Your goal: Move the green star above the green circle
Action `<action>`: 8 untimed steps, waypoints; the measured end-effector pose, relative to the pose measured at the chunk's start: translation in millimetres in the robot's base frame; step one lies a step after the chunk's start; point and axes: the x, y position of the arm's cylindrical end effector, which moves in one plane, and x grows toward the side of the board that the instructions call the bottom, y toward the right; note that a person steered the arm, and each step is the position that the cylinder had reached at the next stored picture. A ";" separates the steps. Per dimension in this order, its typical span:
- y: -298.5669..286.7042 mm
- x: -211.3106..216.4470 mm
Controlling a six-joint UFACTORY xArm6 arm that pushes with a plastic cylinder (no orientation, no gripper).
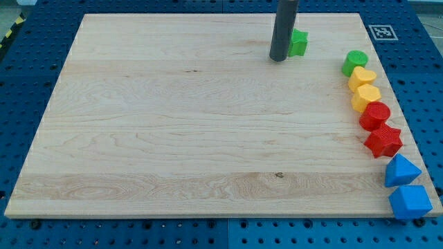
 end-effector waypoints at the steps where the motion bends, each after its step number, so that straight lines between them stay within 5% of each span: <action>1: 0.0 -0.1; 5: -28.4 -24.3; 8: 6.2 -29.4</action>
